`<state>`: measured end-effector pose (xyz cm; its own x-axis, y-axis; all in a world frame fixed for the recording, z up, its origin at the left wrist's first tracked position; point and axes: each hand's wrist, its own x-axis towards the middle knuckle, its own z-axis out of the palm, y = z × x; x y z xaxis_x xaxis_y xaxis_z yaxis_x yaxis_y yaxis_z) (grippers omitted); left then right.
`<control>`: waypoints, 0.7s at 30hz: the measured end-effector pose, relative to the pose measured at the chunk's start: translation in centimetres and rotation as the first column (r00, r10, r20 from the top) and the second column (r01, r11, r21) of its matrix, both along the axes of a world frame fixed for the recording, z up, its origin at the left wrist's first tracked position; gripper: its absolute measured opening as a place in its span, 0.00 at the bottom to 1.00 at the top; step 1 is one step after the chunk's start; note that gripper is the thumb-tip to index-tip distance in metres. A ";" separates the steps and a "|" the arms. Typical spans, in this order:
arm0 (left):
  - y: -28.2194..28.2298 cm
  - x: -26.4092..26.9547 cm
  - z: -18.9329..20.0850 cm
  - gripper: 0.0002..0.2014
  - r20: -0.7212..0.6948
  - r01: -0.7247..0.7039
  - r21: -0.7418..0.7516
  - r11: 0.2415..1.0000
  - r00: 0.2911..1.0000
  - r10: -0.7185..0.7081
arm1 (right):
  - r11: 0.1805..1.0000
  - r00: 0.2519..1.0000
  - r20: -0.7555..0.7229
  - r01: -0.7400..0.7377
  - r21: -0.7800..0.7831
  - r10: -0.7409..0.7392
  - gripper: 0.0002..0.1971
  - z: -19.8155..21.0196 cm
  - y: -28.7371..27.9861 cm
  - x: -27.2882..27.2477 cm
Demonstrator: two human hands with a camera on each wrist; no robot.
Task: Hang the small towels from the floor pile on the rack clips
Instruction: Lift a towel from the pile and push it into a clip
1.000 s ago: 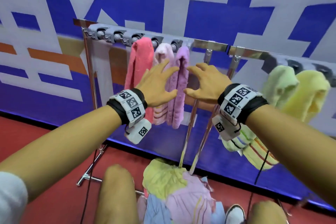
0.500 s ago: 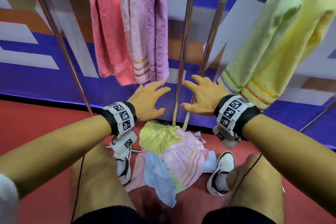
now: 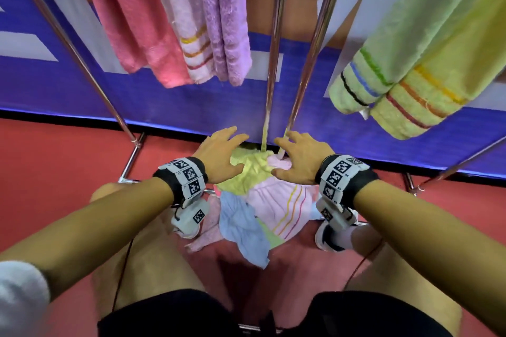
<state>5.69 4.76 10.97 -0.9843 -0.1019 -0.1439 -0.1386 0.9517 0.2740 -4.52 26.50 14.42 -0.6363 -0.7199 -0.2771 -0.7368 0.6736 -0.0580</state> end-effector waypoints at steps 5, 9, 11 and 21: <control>-0.4 -0.5 -3.6 0.40 0.083 -0.002 0.008 1.000 0.997 0.002 | 0.994 0.993 0.099 -0.071 0.081 0.062 0.41 -5.6 -0.6 0.0; -1.1 -1.3 -5.6 0.40 0.108 -0.035 0.023 0.999 0.994 0.032 | 0.988 0.987 0.146 -0.086 0.127 0.067 0.42 -8.7 -1.9 -0.8; -1.8 -1.8 -6.7 0.40 0.129 -0.058 0.029 0.998 0.990 0.054 | 0.988 0.983 0.174 -0.086 0.130 0.063 0.41 -10.2 -2.4 -1.0; -4.3 -2.4 -12.6 0.37 0.219 -0.189 0.106 0.976 0.962 0.162 | 0.973 0.924 0.382 -0.115 0.198 0.032 0.40 -19.7 -3.5 2.0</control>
<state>3.29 0.50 -1.59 -0.8994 -0.2386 -0.3662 -0.3670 0.8673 0.3363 -2.51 22.95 -5.32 -0.4036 -0.6581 -0.6356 -0.7371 0.6454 -0.2002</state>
